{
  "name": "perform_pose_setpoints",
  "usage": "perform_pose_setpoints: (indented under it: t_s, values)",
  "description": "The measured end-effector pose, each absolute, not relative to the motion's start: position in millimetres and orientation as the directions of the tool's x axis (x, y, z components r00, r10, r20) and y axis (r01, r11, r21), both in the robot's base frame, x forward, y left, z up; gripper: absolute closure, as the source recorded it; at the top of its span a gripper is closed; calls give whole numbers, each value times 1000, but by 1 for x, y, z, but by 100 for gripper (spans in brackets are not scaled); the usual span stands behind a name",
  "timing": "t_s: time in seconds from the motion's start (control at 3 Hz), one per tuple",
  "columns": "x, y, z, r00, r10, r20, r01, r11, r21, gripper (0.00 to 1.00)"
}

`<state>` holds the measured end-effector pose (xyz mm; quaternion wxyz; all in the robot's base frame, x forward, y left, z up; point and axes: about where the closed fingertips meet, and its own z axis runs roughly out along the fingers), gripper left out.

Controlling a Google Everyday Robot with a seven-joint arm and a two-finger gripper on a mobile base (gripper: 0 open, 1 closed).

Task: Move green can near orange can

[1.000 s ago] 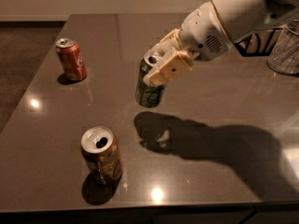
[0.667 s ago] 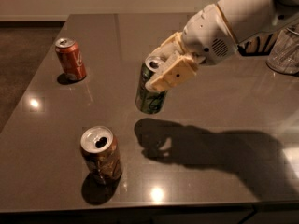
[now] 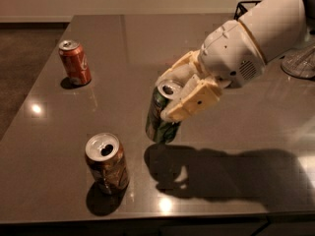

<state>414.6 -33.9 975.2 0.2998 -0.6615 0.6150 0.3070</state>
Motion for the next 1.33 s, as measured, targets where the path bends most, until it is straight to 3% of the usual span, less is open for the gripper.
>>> perform_pose_setpoints:
  t_s: [0.67, 1.0, 1.33]
  values:
    - [383, -20, 946, 119, -644, -756, -988, -155, -24, 100]
    - [373, -9, 931, 132, -651, -747, -982, -189, -9, 84]
    - [367, -1, 919, 139, -661, -737, -977, -211, 5, 60]
